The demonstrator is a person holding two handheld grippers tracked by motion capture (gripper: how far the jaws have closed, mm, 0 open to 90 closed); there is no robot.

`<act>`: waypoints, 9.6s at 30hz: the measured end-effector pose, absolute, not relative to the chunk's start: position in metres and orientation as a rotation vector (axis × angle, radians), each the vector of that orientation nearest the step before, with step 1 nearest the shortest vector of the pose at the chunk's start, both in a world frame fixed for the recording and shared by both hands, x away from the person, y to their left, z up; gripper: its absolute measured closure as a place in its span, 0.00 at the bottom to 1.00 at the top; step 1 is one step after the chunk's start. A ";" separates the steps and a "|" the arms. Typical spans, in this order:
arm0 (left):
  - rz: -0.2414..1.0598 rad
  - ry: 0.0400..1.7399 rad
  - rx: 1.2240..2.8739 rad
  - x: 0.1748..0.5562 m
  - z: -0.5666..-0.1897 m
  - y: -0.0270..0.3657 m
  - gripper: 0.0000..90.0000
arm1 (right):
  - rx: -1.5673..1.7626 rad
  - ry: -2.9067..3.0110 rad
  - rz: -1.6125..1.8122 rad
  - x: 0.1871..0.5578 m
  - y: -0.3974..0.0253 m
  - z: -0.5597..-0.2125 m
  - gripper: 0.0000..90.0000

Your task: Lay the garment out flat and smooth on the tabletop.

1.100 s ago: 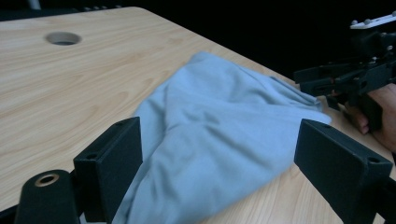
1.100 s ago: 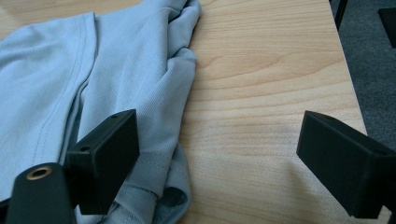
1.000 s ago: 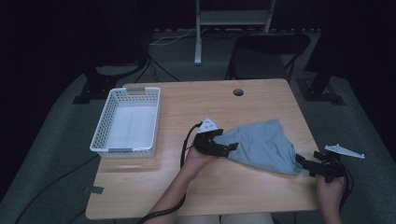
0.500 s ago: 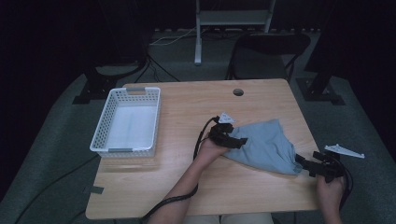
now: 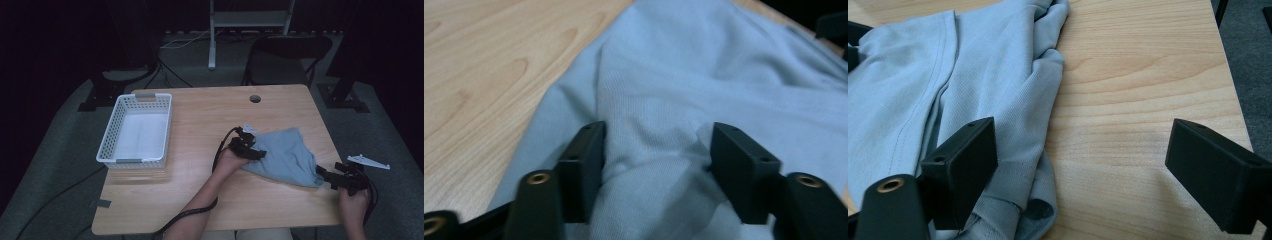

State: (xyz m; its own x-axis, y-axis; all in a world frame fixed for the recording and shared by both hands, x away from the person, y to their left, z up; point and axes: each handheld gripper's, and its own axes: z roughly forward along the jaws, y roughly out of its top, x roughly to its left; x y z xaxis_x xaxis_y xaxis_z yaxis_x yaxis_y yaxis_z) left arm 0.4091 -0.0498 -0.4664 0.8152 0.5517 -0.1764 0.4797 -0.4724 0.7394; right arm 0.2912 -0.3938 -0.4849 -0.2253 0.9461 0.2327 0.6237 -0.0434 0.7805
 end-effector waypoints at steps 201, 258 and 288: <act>0.115 0.633 1.872 0.265 -0.485 0.161 0.25 | 0.784 2.683 1.007 0.276 -0.224 -0.460 0.93; 0.088 0.815 2.086 0.333 -0.446 0.077 0.33 | 1.278 2.571 1.083 0.380 -0.292 -0.448 0.64; 0.063 0.818 2.246 0.377 -0.469 0.039 0.39 | 1.230 2.648 1.068 0.375 -0.293 -0.449 0.64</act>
State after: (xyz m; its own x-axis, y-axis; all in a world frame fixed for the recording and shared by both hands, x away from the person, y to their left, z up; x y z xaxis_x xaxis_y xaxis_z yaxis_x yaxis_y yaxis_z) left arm 0.3768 0.0390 -0.4689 0.7964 0.5739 -0.1906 0.5382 -0.5288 0.6563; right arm 0.3749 -0.2929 -0.4492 -0.6864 0.6851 0.2441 0.6628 0.4510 0.5978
